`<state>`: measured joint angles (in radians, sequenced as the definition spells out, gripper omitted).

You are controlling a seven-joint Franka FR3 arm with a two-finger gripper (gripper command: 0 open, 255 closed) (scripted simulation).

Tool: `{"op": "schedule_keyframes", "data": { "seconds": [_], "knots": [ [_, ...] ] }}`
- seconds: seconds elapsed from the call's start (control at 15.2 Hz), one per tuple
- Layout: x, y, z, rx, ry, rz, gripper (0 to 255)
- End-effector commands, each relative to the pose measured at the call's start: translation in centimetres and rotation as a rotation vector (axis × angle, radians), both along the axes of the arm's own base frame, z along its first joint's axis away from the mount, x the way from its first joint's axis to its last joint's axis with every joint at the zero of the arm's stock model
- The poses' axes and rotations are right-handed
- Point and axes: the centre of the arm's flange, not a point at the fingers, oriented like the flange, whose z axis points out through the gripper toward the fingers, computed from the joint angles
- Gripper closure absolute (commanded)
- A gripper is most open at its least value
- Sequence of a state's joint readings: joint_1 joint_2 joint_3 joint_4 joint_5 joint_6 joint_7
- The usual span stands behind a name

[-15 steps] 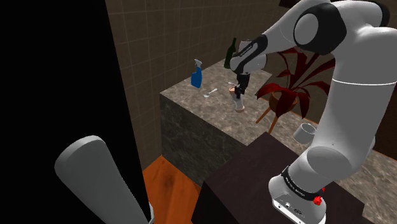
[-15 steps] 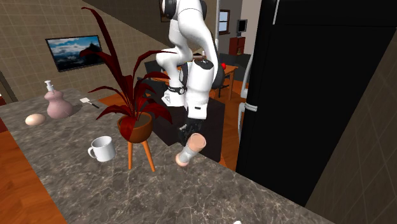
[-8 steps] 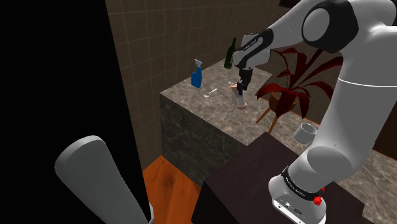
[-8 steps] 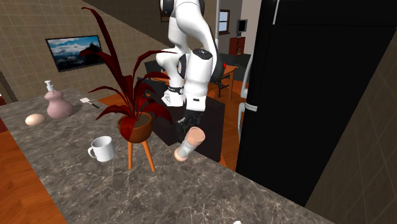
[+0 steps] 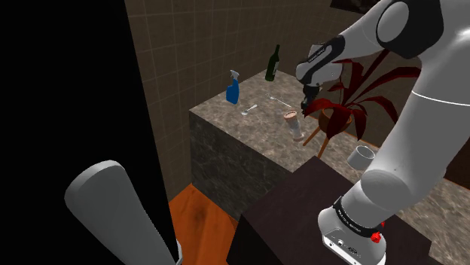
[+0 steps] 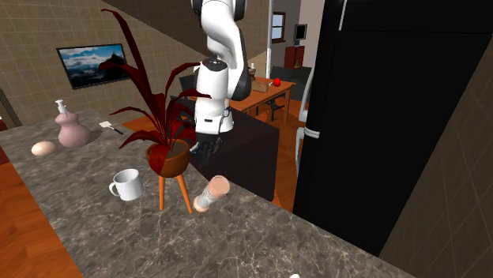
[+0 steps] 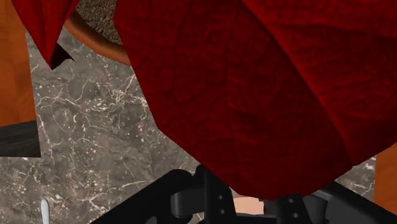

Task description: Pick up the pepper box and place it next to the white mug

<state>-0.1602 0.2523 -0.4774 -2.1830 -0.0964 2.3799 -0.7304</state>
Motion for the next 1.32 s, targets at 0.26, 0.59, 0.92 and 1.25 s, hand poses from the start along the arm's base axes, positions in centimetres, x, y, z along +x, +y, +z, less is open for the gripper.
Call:
{"op": "schedule_keyframes", "data": {
  "seconds": [0.26, 0.59, 0.92, 1.25],
  "knots": [
    [-4.0, -2.8, -0.2, 0.0, 0.0, 0.0, 255],
    [-2.9, -1.8, -4.8, 0.001, -0.071, 0.047, 0],
    [-1.2, -0.4, -10.4, 0.001, -0.16, 0.106, 0],
    [0.9, 1.0, -15.8, 0.002, -0.248, 0.165, 0]
  ]
}}
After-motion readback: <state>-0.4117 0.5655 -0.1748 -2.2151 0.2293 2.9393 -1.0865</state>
